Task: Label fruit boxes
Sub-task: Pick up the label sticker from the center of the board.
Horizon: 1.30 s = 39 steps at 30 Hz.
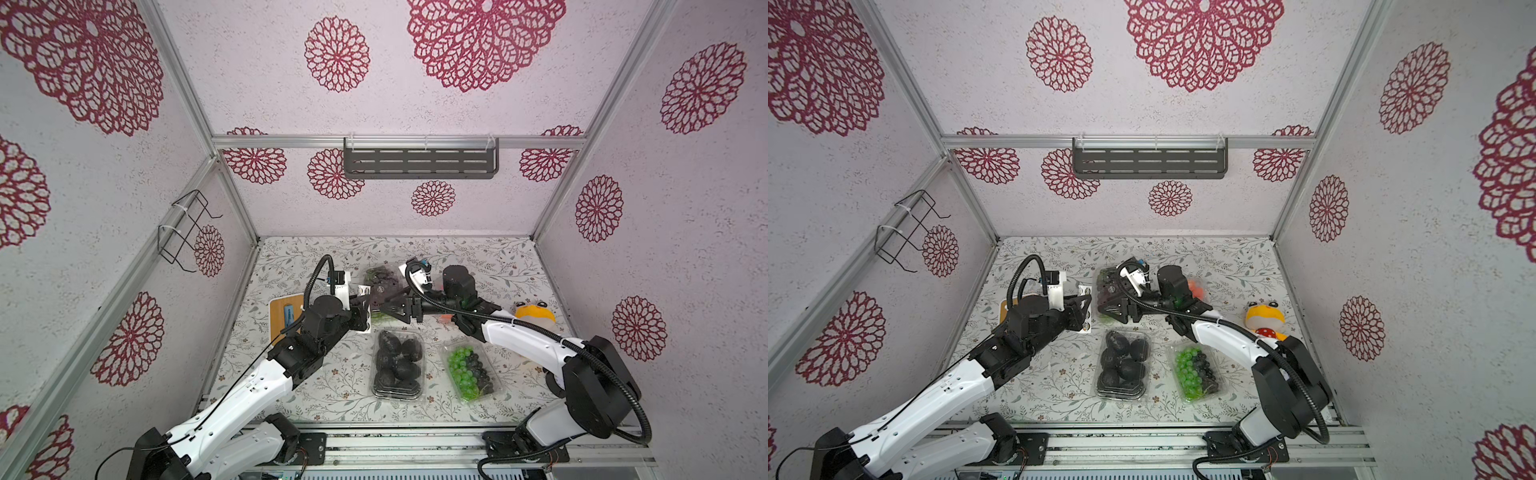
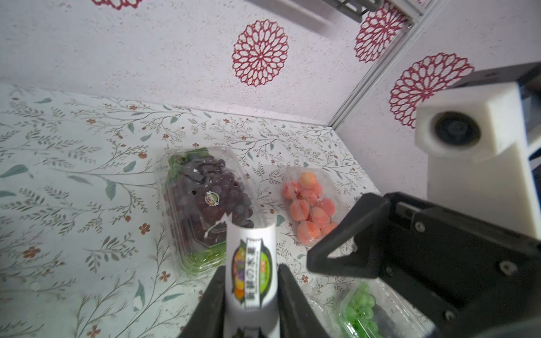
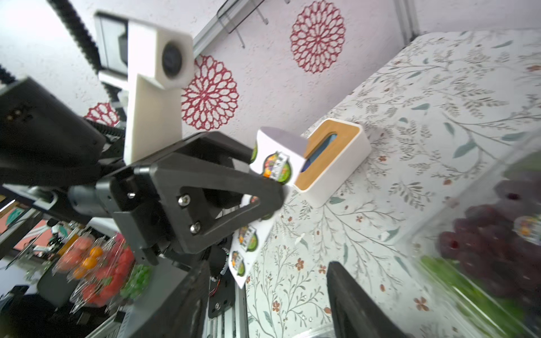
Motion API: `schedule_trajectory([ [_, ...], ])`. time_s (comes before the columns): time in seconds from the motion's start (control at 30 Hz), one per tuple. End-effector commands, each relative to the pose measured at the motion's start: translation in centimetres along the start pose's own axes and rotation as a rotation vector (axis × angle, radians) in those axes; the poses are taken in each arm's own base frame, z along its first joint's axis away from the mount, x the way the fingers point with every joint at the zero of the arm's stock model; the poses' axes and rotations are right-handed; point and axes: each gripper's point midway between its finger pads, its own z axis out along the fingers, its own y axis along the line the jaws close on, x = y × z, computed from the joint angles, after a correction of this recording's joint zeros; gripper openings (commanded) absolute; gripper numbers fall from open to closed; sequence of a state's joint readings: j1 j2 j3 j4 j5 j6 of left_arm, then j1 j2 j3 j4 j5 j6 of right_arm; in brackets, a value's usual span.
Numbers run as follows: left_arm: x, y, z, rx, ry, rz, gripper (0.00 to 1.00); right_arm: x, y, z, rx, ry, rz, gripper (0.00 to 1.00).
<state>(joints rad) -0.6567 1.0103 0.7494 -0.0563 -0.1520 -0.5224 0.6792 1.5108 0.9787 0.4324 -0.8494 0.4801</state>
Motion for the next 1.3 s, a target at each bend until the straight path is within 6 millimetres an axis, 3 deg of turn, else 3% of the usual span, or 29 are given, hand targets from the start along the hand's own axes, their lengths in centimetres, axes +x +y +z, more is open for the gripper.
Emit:
schedule_trajectory([
  [0.0,-3.0,-2.6,-0.4,0.104,-0.089,0.044,0.3,-1.7,2.8,0.2,-0.099,-0.032,-0.096,0.66],
  [0.33,-3.8,-4.0,-0.2,0.162,-0.113,0.049,0.3,-1.5,2.9,1.7,-0.156,-0.025,-0.096,0.66],
  [0.43,-3.8,-4.2,0.0,0.169,-0.112,0.052,0.29,-1.5,2.9,1.9,-0.168,-0.021,-0.097,0.52],
  [0.67,-3.9,-4.4,0.1,0.176,-0.118,0.055,0.31,-1.3,3.0,1.9,-0.19,-0.019,-0.088,0.01],
  [0.77,-3.9,-4.6,0.0,0.185,-0.114,0.057,0.43,-1.3,3.0,1.6,-0.177,-0.021,-0.1,0.0],
  [0.93,-4.8,-4.8,-1.3,0.219,-0.16,0.067,0.86,-1.4,2.4,0.2,-0.126,-0.022,-0.131,0.0],
  [0.97,-5.0,-4.9,-1.7,0.235,-0.169,0.068,0.91,-1.5,2.4,-0.3,-0.122,-0.024,-0.145,0.0],
  [1.07,-6.2,-5.6,-3.6,0.359,-0.204,0.067,0.94,-2.0,2.5,-2.5,-0.109,-0.051,-0.188,0.0],
  [1.17,-7.4,-7.6,-6.4,0.589,-0.258,0.107,0.94,-2.2,3.1,-4.6,-0.126,-0.063,-0.224,0.0],
  [1.27,-7.6,-9.6,-7.8,0.729,-0.252,0.172,0.94,-1.8,4.4,-5.8,-0.173,-0.048,-0.266,0.0],
])
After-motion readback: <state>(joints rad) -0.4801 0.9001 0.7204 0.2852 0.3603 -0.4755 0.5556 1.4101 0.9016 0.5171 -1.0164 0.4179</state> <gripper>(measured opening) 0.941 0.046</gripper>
